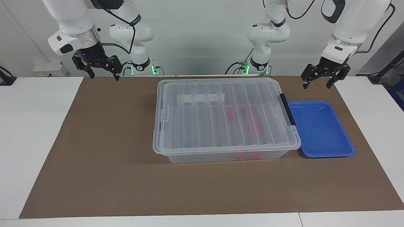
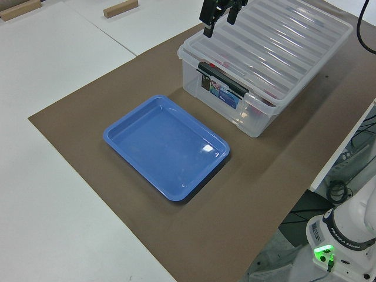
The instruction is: Place red block in blue tray from box
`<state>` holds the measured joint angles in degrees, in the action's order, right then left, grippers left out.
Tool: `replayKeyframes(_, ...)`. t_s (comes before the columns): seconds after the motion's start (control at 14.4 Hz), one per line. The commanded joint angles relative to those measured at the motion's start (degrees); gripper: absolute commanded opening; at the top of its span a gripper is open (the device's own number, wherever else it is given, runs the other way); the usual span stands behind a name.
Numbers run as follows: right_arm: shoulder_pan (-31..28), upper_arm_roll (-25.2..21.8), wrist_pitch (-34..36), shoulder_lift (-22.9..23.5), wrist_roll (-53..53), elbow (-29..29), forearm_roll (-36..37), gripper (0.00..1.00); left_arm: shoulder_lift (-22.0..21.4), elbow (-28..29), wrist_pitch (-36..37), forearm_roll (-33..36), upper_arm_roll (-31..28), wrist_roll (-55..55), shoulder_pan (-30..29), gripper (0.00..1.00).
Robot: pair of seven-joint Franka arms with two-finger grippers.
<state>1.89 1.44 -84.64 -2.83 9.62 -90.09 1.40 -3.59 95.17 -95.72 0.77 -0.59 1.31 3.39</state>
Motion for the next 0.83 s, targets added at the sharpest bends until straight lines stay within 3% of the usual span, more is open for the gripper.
replayKeyframes(0.0, -0.5, 0.2, -1.2, -1.6, 0.5, -2.0, -0.9, 1.0, -1.0, 0.6, 0.7, -0.9, -0.3, -0.4, 0.0, 1.0)
replayKeyframes(0.76, -0.3, 0.2, -2.2, -2.4, -0.4, -2.5, -1.0, 1.0, -1.0, 0.6, 0.8, -0.9, -0.3, -0.3, 0.0, 1.0)
